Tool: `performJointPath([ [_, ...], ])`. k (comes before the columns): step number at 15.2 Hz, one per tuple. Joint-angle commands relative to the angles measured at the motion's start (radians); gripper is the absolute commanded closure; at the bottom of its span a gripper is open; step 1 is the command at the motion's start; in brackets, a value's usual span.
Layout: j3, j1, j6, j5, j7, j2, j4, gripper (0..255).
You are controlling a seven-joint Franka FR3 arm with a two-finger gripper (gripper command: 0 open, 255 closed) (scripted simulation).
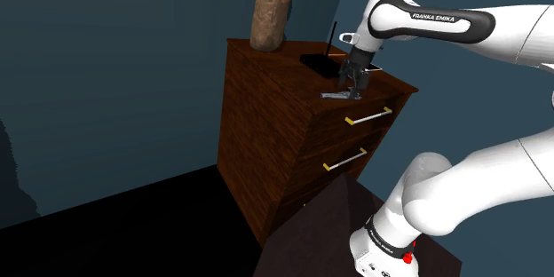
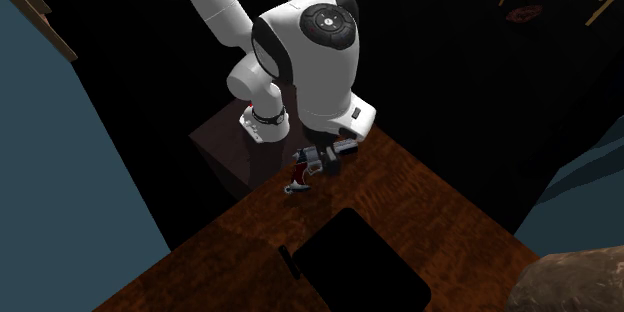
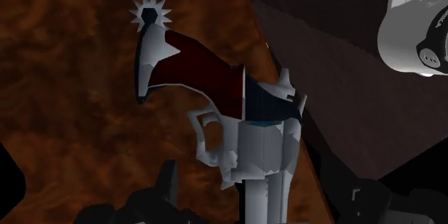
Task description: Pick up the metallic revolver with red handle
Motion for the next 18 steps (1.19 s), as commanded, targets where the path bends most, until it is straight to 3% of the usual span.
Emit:
performJointPath([
  [1, -0.004, 0.000, 0.023, -0.002, 0.001, 0.002, -0.021, 0],
  [2, -0.004, 0.000, 0.023, -0.002, 0.001, 0.002, -0.021, 0],
  [3, -0.004, -0.001, 0.023, -0.003, 0.001, 0.001, -0.022, 255],
  [12, -0.004, 0.000, 0.023, -0.002, 0.001, 0.002, -0.021, 255],
  [18, 0.009, 0.005, -0.055, 0.009, -0.002, 0.006, 0.061, 255],
])
